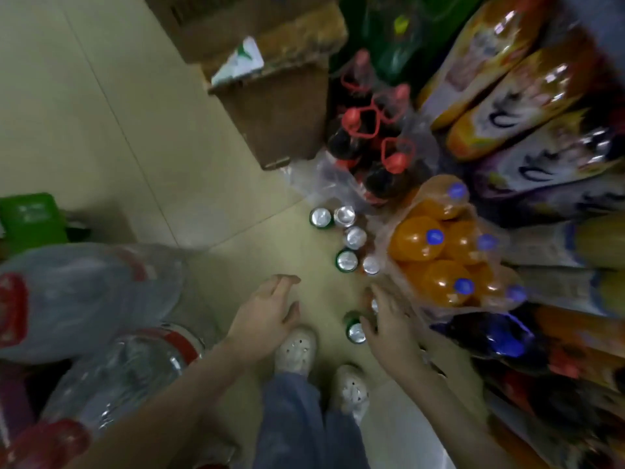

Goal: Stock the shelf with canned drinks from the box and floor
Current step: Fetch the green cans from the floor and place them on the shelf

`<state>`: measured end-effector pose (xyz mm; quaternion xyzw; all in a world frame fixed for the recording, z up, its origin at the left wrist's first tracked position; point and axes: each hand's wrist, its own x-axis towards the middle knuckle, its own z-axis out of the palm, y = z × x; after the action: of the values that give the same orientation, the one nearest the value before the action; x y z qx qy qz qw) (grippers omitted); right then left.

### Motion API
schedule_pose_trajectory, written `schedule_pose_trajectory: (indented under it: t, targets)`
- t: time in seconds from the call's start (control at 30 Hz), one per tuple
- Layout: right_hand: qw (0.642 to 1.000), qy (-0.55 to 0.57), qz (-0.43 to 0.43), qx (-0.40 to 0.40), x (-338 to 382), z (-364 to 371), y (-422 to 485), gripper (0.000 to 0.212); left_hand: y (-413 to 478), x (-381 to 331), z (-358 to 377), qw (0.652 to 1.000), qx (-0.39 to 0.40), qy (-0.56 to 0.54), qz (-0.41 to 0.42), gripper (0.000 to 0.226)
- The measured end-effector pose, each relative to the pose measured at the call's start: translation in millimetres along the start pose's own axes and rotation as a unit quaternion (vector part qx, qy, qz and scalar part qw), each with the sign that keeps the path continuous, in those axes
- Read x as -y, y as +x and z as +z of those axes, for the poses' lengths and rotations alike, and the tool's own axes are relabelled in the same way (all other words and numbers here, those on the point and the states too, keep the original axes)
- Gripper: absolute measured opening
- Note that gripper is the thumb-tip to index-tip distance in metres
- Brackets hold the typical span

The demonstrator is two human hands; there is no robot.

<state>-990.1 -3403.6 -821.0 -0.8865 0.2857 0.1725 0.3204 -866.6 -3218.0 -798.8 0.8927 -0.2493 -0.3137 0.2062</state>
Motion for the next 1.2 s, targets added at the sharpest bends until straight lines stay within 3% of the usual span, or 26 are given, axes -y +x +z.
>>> schedule_pose_trajectory:
  t: [0.13, 0.23, 0.33, 0.4, 0.5, 0.63, 0.73, 0.93, 0.97, 1.03, 1.1, 1.2]
  targets:
    - [0.996, -0.056, 0.005, 0.073, -37, 96, 93, 0.078, 40, 58, 80, 0.997, -0.008, -0.051, -0.052, 0.042]
    - [0.981, -0.174, -0.015, 0.084, -69, 150, 149, 0.083, 63, 86, 128, 0.993, -0.008, -0.084, -0.083, 0.045]
    - [0.951, -0.297, -0.088, -0.013, -92, 182, 182, 0.070, 85, 104, 167, 0.991, -0.008, -0.104, -0.085, 0.047]
    - [0.936, -0.307, -0.128, -0.113, -103, 194, 192, 0.059, 97, 111, 189, 0.990, -0.011, -0.111, -0.083, 0.051]
    - [0.926, -0.300, -0.174, -0.150, -114, 202, 193, 0.068, 110, 112, 212, 0.991, 0.006, -0.120, -0.059, 0.061]
    - [0.942, -0.227, -0.198, -0.149, -112, 199, 167, 0.075, 117, 111, 224, 0.995, 0.011, -0.103, 0.012, 0.080]
    - [0.958, -0.128, -0.213, -0.146, -97, 185, 136, 0.076, 111, 106, 228, 0.997, -0.001, -0.061, 0.054, 0.082]
    - [0.984, 0.113, -0.126, 0.052, -94, 165, 85, 0.091, 81, 98, 218, 0.986, 0.032, -0.162, -0.002, 0.076]
    - [0.987, 0.096, -0.104, 0.079, -105, 167, 78, 0.100, 72, 100, 216, 0.982, 0.033, -0.184, -0.030, 0.074]
    - [0.982, -0.109, -0.089, 0.128, -130, 176, 60, 0.115, 56, 108, 215, 0.972, 0.025, -0.219, -0.079, 0.066]
    - [0.936, -0.297, -0.129, 0.136, -158, 198, 41, 0.124, 42, 120, 212, 0.964, 0.031, -0.234, -0.125, 0.061]
    - [0.928, -0.331, -0.165, 0.052, -173, 226, 41, 0.090, 32, 141, 208, 0.954, 0.059, -0.243, -0.167, 0.054]
